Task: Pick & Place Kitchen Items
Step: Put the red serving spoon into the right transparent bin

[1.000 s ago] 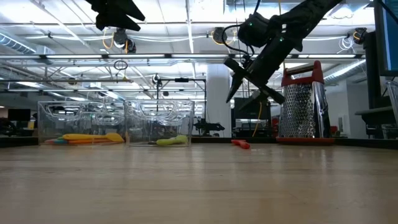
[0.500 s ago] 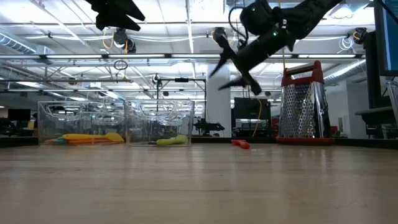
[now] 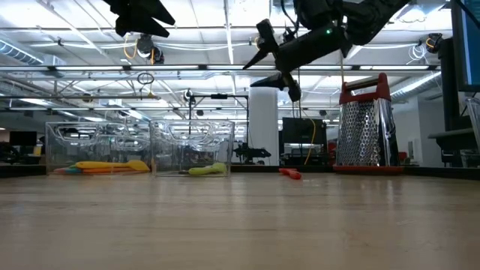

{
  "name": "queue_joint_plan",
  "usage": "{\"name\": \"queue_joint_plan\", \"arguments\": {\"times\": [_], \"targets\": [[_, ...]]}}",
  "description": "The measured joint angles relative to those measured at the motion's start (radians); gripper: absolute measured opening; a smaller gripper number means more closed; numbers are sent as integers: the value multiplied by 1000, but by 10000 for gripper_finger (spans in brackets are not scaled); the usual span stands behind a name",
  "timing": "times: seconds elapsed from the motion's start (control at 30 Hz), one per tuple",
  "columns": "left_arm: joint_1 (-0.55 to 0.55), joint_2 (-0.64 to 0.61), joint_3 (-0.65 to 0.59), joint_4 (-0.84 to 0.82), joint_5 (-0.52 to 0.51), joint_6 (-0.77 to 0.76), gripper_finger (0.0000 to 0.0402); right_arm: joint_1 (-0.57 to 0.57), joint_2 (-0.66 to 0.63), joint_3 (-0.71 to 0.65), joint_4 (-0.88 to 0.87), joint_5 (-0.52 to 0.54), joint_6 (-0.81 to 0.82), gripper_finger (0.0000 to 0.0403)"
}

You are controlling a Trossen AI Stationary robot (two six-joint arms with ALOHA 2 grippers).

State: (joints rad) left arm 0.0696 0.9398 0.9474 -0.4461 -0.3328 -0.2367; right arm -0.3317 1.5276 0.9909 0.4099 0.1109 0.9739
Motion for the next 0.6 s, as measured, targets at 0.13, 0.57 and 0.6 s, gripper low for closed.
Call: {"name": "queue_joint_plan", "arguments": {"times": [0.13,0.57,0.6], "targets": [[0,0,0,0,0,7,214,-1,-4,0,-11,46,-16,194],[5,0,0,-28,0,19,214,57,-9,370,-889,311,21,194],[5,0,0,-28,0,19,214,58,-6,388,-962,319,40,194]]}}
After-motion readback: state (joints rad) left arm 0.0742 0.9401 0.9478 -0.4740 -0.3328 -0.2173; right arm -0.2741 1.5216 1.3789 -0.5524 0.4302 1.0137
